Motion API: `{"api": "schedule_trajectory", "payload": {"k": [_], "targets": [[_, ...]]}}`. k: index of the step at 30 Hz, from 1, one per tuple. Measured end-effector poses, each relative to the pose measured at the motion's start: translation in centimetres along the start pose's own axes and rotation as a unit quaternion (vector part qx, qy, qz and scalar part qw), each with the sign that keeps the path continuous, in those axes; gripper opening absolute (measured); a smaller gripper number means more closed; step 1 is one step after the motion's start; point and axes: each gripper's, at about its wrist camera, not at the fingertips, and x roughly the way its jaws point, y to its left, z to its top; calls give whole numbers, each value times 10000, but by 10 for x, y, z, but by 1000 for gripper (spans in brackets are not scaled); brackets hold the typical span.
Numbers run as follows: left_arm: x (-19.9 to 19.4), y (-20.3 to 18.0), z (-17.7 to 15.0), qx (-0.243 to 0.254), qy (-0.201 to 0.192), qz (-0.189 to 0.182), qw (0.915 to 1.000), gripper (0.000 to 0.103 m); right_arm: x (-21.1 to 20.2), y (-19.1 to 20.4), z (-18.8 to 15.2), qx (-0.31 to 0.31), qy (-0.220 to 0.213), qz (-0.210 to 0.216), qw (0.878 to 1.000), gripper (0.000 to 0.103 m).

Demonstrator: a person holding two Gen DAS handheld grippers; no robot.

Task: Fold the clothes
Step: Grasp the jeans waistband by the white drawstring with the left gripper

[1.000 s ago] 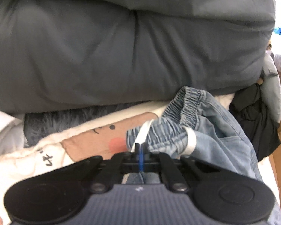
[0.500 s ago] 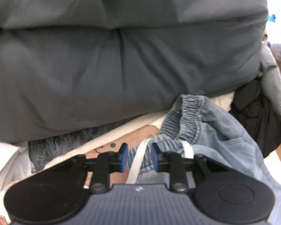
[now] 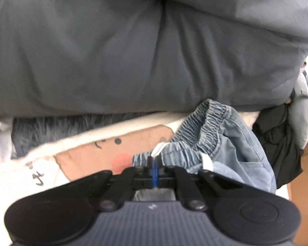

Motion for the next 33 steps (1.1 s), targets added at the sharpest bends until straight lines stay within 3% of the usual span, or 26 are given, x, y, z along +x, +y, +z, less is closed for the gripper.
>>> {"api": "schedule_trajectory", "payload": {"k": [7, 14, 19, 22, 24, 29, 33], "targets": [[-23, -29, 24, 260, -208, -223, 9992, 0, 0, 1, -1, -8, -8, -1, 10000, 45], [-31, -81, 28, 691, -55, -531, 9962, 0, 2, 2, 0, 27, -22, 38, 10000, 45], [-27, -103, 24, 991, -30, -436, 9941, 0, 2, 1, 0, 37, -39, 62, 10000, 45], [-26, -98, 23, 1133, -144, -91, 9934, 11, 2, -1, -1, 35, -40, 51, 10000, 45], [-24, -89, 24, 1168, -249, 165, 9927, 27, 2, -2, -2, 64, -32, 43, 10000, 45], [-18, -60, 23, 936, -183, 470, 9943, 32, 3, -2, -2, 36, -21, 26, 10000, 45], [-14, -43, 20, 700, -81, 387, 9968, 40, 2, 0, -1, -19, -20, 1, 10000, 45]]}}
